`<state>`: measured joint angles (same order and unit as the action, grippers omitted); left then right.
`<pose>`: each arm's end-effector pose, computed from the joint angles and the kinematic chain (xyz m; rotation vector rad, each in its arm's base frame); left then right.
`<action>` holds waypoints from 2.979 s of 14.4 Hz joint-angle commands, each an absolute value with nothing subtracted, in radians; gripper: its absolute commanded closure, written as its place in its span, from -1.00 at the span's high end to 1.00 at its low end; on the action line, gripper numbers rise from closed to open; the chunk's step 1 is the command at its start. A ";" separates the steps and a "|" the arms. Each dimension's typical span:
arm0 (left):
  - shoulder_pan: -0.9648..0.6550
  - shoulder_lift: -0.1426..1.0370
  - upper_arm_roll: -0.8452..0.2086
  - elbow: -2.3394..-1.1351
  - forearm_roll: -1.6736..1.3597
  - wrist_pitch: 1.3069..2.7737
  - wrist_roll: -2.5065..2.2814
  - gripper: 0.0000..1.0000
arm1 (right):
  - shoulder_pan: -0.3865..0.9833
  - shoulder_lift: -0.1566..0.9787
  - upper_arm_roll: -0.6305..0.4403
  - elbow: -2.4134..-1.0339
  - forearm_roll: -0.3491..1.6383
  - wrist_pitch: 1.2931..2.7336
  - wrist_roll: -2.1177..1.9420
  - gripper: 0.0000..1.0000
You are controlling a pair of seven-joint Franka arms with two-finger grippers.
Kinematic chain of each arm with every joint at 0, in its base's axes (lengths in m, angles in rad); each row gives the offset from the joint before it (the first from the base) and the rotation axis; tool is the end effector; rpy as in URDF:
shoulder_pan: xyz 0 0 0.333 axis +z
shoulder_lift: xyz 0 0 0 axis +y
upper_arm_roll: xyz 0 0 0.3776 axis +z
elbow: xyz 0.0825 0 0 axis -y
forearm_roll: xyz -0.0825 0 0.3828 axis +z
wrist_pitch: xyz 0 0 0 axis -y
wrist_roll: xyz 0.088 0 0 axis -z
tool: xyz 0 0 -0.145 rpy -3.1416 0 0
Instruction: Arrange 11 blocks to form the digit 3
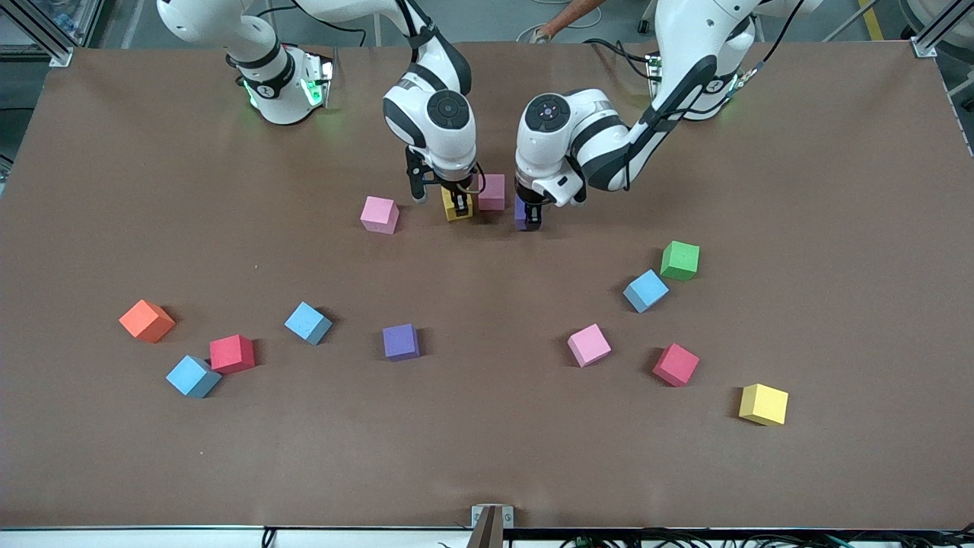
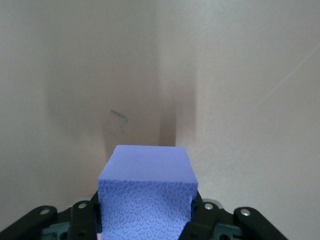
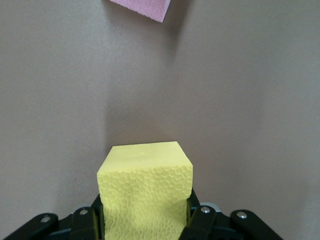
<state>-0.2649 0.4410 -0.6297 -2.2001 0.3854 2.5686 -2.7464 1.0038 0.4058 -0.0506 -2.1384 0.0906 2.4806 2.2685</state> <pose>0.3659 -0.4487 0.2388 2.1875 2.2056 -0.0793 0.3383 0.4799 0.2273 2.3685 -1.9650 -0.0473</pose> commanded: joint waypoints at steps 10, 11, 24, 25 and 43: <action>-0.267 0.426 -0.657 -2.329 0.383 2.735 -2.962 -0.58 | 1.043 0.437 -0.057 -2.123 0.098 2.491 2.316 -0.99; -0.267 0.442 -0.657 -2.326 0.383 2.740 -2.964 -0.58 | 1.049 0.437 -0.057 -2.123 0.098 2.491 2.319 -0.99; -0.299 0.466 -0.658 -2.313 0.385 2.752 -2.996 -0.58 | 1.052 0.451 -0.055 -2.121 0.098 2.493 2.345 -0.92; -0.302 0.468 -0.658 -2.312 0.385 2.752 -2.996 -0.58 | 1.052 0.451 -0.055 -2.120 0.098 2.493 2.347 -0.92; -0.313 0.505 -0.657 -2.289 0.394 2.758 -2.994 -0.55 | 1.071 0.489 -0.057 -2.086 0.141 2.491 2.399 -0.92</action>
<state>-0.2925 0.4661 -0.6494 -2.3048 0.3548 2.7301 -2.7819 1.0344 0.4189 -0.0526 -2.1174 0.1146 2.4661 2.3715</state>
